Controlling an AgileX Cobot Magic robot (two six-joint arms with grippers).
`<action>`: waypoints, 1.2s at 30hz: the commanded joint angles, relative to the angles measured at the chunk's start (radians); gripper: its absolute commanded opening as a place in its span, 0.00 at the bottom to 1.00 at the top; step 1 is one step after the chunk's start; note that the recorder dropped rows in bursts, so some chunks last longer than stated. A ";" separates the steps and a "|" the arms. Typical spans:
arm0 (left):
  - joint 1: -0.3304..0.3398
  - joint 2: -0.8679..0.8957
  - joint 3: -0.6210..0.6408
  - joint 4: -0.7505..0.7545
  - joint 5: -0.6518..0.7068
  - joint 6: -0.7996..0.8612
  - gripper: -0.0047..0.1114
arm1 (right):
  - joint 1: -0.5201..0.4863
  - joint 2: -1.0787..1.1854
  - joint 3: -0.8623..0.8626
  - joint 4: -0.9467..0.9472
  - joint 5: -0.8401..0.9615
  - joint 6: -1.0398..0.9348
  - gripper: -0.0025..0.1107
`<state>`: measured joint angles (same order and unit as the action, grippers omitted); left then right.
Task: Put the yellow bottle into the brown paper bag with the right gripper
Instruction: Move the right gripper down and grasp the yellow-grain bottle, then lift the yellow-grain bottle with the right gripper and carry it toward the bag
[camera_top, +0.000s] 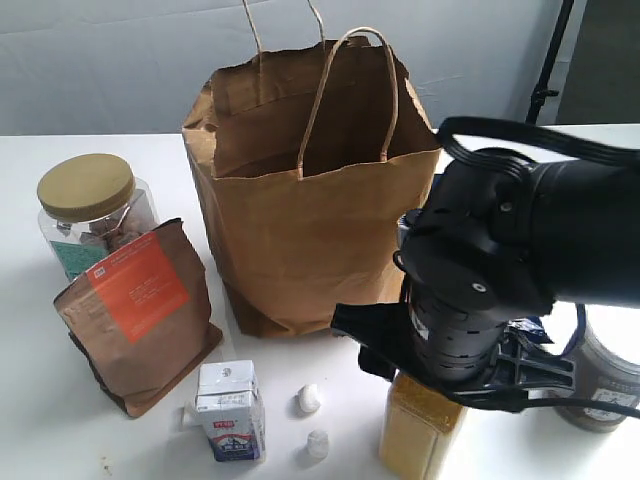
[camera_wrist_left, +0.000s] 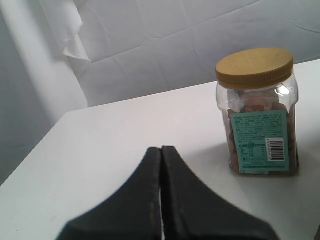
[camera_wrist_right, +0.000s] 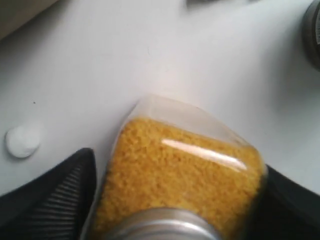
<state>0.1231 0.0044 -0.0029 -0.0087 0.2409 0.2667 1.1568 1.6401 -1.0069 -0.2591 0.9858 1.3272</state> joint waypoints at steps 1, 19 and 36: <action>-0.006 -0.004 0.003 0.000 -0.009 -0.002 0.04 | -0.007 0.017 0.035 0.020 -0.033 -0.003 0.17; -0.006 -0.004 0.003 0.000 -0.009 -0.002 0.04 | 0.151 -0.474 0.325 -0.523 -0.143 0.165 0.02; -0.006 -0.004 0.003 0.000 -0.009 -0.002 0.04 | 0.286 -0.847 0.292 -0.975 -0.361 0.278 0.02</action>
<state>0.1231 0.0044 -0.0029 -0.0087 0.2409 0.2667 1.4391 0.8223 -0.6802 -1.0772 0.7167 1.5589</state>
